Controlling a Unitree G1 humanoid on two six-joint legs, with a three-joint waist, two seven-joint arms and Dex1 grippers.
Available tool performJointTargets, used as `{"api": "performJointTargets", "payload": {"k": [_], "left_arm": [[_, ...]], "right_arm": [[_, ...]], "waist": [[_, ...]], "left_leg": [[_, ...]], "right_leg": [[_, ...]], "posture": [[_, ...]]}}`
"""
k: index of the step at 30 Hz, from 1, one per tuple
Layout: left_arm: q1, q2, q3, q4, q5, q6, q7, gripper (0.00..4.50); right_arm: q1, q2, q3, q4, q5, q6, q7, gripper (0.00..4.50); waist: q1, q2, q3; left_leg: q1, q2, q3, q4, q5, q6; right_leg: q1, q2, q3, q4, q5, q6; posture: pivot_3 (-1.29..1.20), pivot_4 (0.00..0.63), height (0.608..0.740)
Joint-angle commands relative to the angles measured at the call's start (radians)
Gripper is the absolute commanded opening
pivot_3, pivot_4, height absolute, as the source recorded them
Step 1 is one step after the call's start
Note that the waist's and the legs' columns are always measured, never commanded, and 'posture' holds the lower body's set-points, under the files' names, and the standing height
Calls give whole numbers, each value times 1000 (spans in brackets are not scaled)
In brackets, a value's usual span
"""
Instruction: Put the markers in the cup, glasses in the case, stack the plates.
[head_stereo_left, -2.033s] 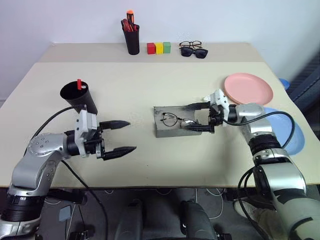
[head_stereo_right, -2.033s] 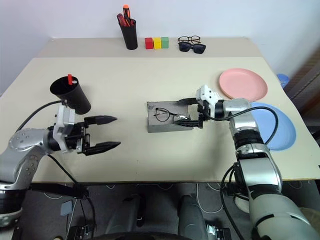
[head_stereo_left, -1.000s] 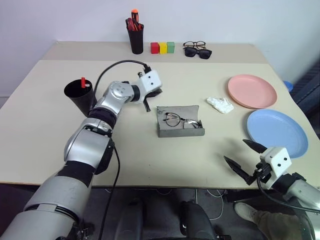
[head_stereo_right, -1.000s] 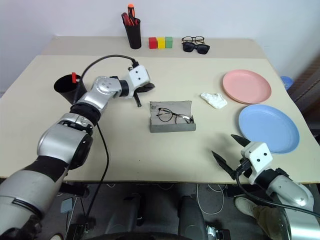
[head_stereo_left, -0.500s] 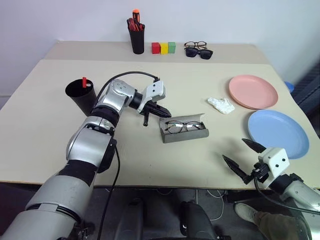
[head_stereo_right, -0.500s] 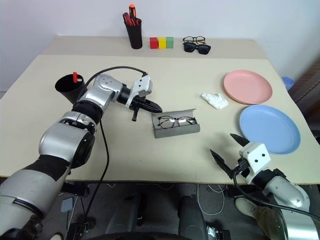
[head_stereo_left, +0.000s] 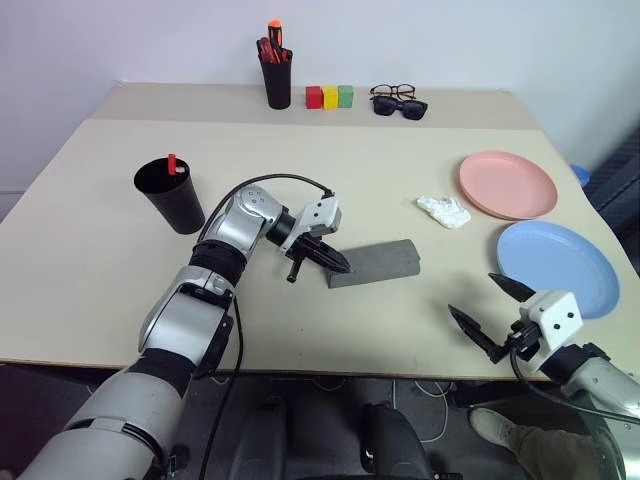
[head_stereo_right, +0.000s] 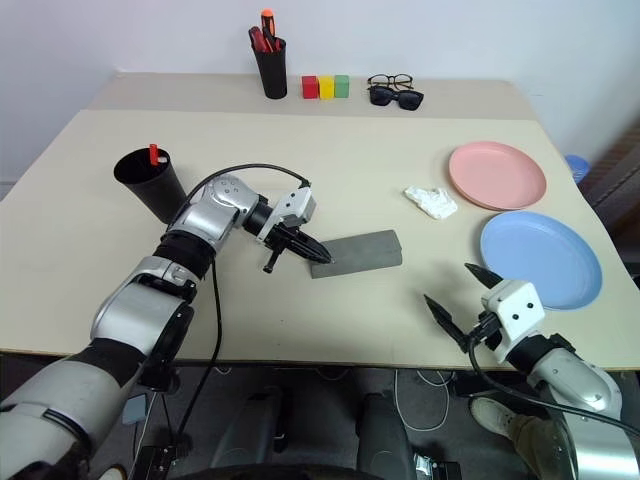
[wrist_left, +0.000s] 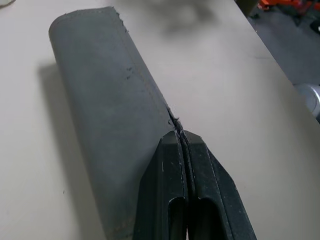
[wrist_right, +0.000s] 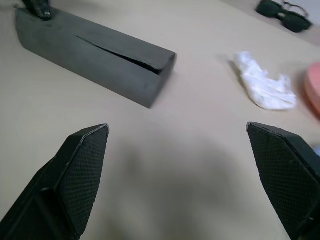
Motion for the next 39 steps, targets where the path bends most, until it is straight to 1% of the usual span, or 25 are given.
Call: {"api": "performJointTargets", "payload": {"k": [1, 3, 6, 7, 9, 12, 16, 24, 25, 26, 27, 31, 33, 39], "left_arm": [[-19, -7, 45, -74, -50, 40, 88, 11], [-28, -20, 63, -133, -76, 75, 136, 11], [-2, -54, 55, -269, -113, 156, 169, 11], [12, -71, 46, -308, -124, 186, 181, 255], [50, -94, 12, -381, -136, 237, 189, 891], [105, -121, -36, -474, -126, 284, 235, 2418], [137, -147, -62, -561, -126, 337, 318, 4470], [152, -146, -101, -616, -116, 361, 429, 4470], [152, -146, -102, -619, -119, 364, 436, 4500], [152, -145, -102, -622, -121, 366, 444, 4500], [152, -144, -103, -624, -122, 367, 450, 4500], [152, -129, -105, -632, -124, 369, 470, 4500], [152, -124, -105, -632, -126, 369, 477, 4500], [163, -106, -106, -642, -134, 374, 493, 4500]], "right_arm": [[-29, -2, -70, 0, 35, 48, -56, 4500], [-51, -8, -89, 26, 37, 69, -75, 4500], [-104, -24, -101, 112, -7, 80, -122, 4500], [-120, -31, -99, 143, -13, 81, -125, 4500], [-150, -44, -92, 196, -18, 94, -130, 4500], [-181, -66, -76, 255, -32, 99, -118, 4500], [-226, -87, -65, 322, -34, 113, -107, 4500], [-278, -92, -13, 364, -38, 168, -82, 4500], [-283, -92, -9, 369, -39, 174, -83, 3974], [-289, -93, -4, 377, -42, 180, -84, 3643], [-294, -94, 0, 385, -45, 182, -84, 3159], [-308, -93, 13, 404, -51, 188, -83, 1027], [-310, -91, 17, 409, -57, 175, -83, 68], [-306, -84, -1, 395, -67, 132, -106, 68]], "waist": [[0, 0, 0], [-1, 0, 0], [-1, 0, 0], [0, 0, 0], [-1, 0, 0], [-4, 2, -1], [-6, 3, -1], [-2, 4, -1], [-2, 4, -1], [-2, 4, -1], [-3, 4, -1], [-3, 4, -1], [-4, 4, -1], [-3, 4, -1]], "left_leg": [[0, 0, 0, 0, 0, 0], [0, 0, 0, 1, 0, 0], [0, 0, -1, 0, 0, 0], [-1, 0, -1, 0, 0, 0], [-1, 0, -1, 1, 0, 0], [0, 0, -1, 0, 0, 1], [1, 0, -1, 1, 0, 1], [0, 0, -1, 1, 0, 1], [0, 0, -1, 1, 0, 1], [0, 0, -1, 1, 0, 1], [0, 0, -1, 1, 0, 1], [1, 0, -1, 1, 0, 1], [1, 0, -1, 1, 0, 1], [1, 0, -1, 2, 0, 1]], "right_leg": [[0, 0, 0, 0, 0, 0], [0, 0, 0, 0, 0, 0], [0, 0, 0, 0, 0, 0], [0, 0, 0, 0, 0, 0], [1, 0, 0, 0, 0, 0], [1, 0, 0, 0, 0, 0], [0, 1, 0, 1, 0, 0], [1, 0, 0, 1, 0, 0], [1, 0, 0, 1, 0, 0], [1, 0, 0, 1, 0, 0], [1, 1, 0, 1, 0, 0], [1, 0, 0, 1, 0, 0], [1, 0, 0, 1, 0, 0], [1, 0, 0, 1, 0, 0]], "posture": [[0, 150, 740], [0, 150, 740], [0, 150, 740], [0, 150, 740], [0, 150, 740], [0, 150, 740], [0, 150, 740], [0, 150, 740], [0, 150, 740], [0, 150, 740], [0, 150, 740], [0, 150, 740], [0, 150, 740], [0, 150, 740]]}}
